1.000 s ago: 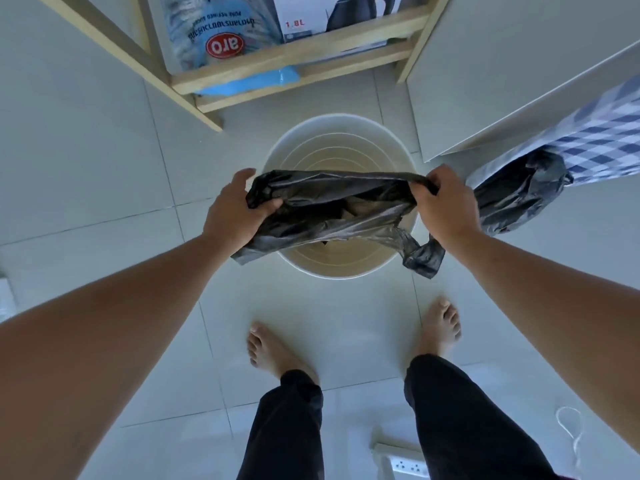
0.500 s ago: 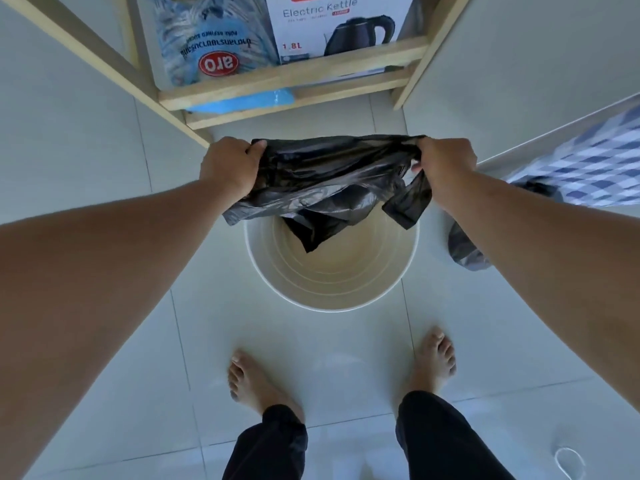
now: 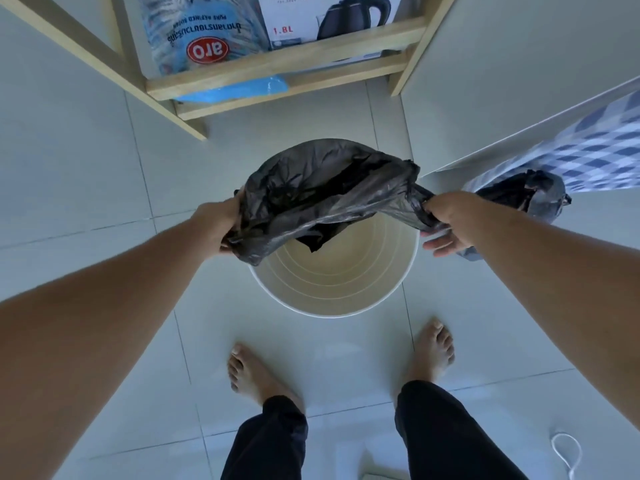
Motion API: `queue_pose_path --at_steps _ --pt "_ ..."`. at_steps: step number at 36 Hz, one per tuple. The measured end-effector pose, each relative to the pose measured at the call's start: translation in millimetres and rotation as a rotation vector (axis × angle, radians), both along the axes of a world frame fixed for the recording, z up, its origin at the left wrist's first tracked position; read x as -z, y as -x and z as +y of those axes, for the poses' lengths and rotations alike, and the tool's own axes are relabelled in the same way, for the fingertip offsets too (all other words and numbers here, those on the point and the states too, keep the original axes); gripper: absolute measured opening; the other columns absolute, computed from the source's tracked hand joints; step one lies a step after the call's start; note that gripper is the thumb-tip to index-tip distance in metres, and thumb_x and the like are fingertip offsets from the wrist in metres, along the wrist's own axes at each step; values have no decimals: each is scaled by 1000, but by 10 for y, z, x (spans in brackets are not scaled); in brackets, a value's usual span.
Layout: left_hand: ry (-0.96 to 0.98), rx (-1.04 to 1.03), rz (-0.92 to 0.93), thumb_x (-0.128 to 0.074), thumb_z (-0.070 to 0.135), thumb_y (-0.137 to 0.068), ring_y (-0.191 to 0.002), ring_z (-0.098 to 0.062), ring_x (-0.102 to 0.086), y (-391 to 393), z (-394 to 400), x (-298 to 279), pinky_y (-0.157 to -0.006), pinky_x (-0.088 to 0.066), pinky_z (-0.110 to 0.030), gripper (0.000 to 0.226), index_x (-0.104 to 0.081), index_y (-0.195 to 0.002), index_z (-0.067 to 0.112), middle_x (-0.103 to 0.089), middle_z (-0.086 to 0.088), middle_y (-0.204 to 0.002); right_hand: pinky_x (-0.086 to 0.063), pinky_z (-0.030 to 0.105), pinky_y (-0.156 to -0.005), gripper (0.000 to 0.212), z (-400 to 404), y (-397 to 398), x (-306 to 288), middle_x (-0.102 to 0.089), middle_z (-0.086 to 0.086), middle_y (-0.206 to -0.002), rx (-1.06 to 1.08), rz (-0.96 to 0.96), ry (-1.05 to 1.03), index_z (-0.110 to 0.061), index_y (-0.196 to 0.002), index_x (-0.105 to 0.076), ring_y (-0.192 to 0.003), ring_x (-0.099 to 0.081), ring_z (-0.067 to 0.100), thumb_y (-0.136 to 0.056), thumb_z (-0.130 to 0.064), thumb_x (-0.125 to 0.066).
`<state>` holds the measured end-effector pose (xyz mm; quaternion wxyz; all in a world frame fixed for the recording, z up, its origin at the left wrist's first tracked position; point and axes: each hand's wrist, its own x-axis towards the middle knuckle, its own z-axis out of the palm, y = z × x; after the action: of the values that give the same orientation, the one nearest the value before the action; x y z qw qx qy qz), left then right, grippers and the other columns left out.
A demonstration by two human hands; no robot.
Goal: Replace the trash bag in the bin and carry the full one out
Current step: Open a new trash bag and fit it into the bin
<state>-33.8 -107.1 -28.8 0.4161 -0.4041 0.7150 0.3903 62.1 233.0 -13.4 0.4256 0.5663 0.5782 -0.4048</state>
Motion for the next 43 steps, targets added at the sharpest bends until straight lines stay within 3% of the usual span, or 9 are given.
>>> queue_pose_path --at_steps 3,6,12,18,24,29,33,39,43 --pt "-103 -40 -3 -68 63 -76 -69 -18 -74 -326 -78 -107 -60 -62 -37 57 -70 -97 9 -77 -3 -82 -57 42 -52 21 -100 -247 38 -65 16 -87 99 2 39 -6 -94 -58 -70 -67 34 -99 -19 -42" --pt "-139 -160 90 -70 13 -87 -55 -11 -71 -580 -130 -73 -57 -61 -30 24 -67 -103 -4 -74 -7 -78 -61 45 -56 25 -235 -473 103 -65 14 -88 242 108 60 -4 -96 -62 -73 -67 30 -97 -5 -37" --pt "-237 -397 236 -51 -20 -80 -93 -26 -72 -923 -95 -47 -75 -61 -28 38 -65 -114 -10 -71 -20 -106 -62 38 -51 22 -381 -799 267 -72 12 -86 674 298 -59 -5 -101 -65 -60 -71 22 -95 3 -46" --pt "-101 -147 165 -46 2 -96 -66 -21 -67 -1115 99 -24 -50 -59 -27 26 -65 -79 10 -68 -10 -85 -59 31 -76 23 -448 -1028 273 -71 6 -76 609 485 -127 -8 -76 -67 -62 -72 14 -87 5 -52" --pt "-154 -262 181 -49 -21 -81 -55 -12 -68 -1285 133 50 -64 -61 -25 30 -70 -95 -4 -70 -12 -78 -19 21 -39 26 -509 -936 230 -36 4 -52 145 501 -383 -15 -55 -37 -49 -29 19 -74 1 -43" --pt "-72 -374 178 -49 -14 -86 -53 -16 -61 -1305 294 65 -47 -53 -18 32 -69 -75 8 -67 -11 -78 -59 37 -47 19 -473 -622 193 -59 7 -63 53 497 -423 -4 -76 -62 -55 -65 30 -87 3 -49" --pt "-43 -602 186 -37 -8 -90 -29 -11 -42 -1235 432 75 -33 -28 -8 33 -64 -83 10 -55 -8 -69 -60 49 -58 27 -438 -541 192 -63 19 -64 -145 462 -485 -6 -60 -54 -63 -67 37 -85 -2 -47" --pt "-8 -683 107 -52 36 -94 -53 -15 -43 -1267 462 72 -39 -31 -14 24 -63 -79 21 -59 1 -78 -53 30 -53 6 -376 -511 -45 -58 7 -77 265 443 -186 -14 -90 -59 -61 -57 21 -91 -11 -54" --pt "-119 -627 200 -49 57 -93 -86 -16 -70 -1392 445 -49 -63 -58 -30 43 -67 -113 23 -72 6 -99 -61 39 -68 42 -241 -617 -195 -60 4 -89 176 536 -314 -14 -110 -61 -83 -62 21 -85 -47 -57"
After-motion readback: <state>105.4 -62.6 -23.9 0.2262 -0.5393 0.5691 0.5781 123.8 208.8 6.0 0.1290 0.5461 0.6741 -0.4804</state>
